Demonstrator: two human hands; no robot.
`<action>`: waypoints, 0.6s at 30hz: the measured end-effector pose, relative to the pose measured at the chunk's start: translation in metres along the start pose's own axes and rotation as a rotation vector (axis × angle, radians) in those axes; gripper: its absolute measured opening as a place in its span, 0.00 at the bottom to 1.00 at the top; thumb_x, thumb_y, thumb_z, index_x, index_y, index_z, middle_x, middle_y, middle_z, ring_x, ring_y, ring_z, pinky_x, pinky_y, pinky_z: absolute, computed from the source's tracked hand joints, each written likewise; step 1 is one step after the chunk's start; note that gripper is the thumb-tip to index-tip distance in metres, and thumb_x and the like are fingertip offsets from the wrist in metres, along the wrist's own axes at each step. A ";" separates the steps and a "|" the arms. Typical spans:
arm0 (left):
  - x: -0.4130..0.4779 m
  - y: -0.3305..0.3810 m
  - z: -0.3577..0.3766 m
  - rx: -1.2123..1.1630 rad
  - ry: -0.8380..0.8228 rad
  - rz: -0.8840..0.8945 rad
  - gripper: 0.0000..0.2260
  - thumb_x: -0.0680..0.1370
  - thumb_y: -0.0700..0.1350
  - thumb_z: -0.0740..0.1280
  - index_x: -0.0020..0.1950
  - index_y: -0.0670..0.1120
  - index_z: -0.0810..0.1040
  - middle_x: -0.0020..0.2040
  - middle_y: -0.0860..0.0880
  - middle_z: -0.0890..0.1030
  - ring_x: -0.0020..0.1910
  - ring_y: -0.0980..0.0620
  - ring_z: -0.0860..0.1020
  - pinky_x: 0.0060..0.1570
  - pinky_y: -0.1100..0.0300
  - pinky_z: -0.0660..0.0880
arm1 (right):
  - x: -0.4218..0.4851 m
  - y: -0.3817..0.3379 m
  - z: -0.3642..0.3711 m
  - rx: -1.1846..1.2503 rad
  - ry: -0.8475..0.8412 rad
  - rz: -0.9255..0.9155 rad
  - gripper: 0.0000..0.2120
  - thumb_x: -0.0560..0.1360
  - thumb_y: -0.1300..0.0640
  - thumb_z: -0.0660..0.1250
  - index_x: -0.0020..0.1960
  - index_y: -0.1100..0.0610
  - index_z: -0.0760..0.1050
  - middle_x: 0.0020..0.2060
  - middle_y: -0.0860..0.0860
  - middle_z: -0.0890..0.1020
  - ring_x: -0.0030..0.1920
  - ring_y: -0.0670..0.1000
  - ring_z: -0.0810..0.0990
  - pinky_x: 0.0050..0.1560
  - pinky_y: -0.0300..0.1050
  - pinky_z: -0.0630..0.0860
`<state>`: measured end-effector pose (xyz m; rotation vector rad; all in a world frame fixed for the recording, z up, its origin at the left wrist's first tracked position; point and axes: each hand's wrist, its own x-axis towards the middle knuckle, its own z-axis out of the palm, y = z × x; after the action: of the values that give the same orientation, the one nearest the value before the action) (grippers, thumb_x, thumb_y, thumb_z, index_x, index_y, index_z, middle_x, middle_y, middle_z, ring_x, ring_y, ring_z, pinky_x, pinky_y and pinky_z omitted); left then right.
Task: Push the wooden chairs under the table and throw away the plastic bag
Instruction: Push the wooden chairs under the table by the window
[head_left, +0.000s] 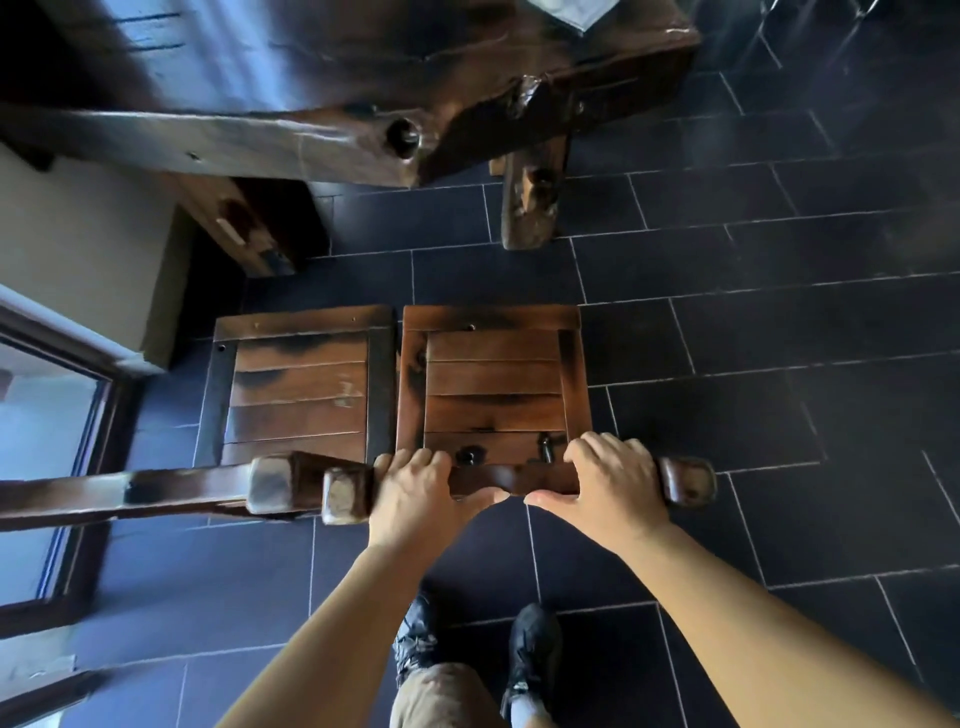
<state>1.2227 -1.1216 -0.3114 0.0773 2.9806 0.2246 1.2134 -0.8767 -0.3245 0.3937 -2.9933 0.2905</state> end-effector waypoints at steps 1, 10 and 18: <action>0.001 0.002 -0.001 -0.007 -0.008 -0.021 0.39 0.65 0.81 0.49 0.43 0.48 0.79 0.45 0.49 0.82 0.51 0.43 0.77 0.57 0.47 0.69 | 0.003 0.002 0.001 -0.001 0.004 -0.014 0.34 0.65 0.22 0.62 0.39 0.55 0.76 0.36 0.48 0.79 0.38 0.55 0.79 0.41 0.52 0.72; 0.006 0.006 -0.005 -0.006 0.005 -0.051 0.37 0.65 0.80 0.52 0.41 0.49 0.79 0.45 0.50 0.82 0.50 0.44 0.78 0.55 0.47 0.66 | 0.016 0.006 -0.003 0.030 0.002 -0.041 0.33 0.65 0.22 0.62 0.39 0.54 0.75 0.35 0.48 0.79 0.38 0.54 0.79 0.41 0.51 0.72; 0.010 0.004 -0.004 -0.015 -0.014 -0.033 0.35 0.65 0.80 0.54 0.40 0.49 0.78 0.42 0.50 0.82 0.48 0.45 0.79 0.53 0.48 0.67 | 0.018 0.007 -0.001 0.034 -0.018 -0.044 0.34 0.66 0.22 0.61 0.39 0.55 0.74 0.35 0.49 0.78 0.38 0.54 0.78 0.41 0.52 0.73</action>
<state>1.2121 -1.1176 -0.3083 0.0279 2.9631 0.2416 1.1940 -0.8744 -0.3221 0.4674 -2.9966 0.3357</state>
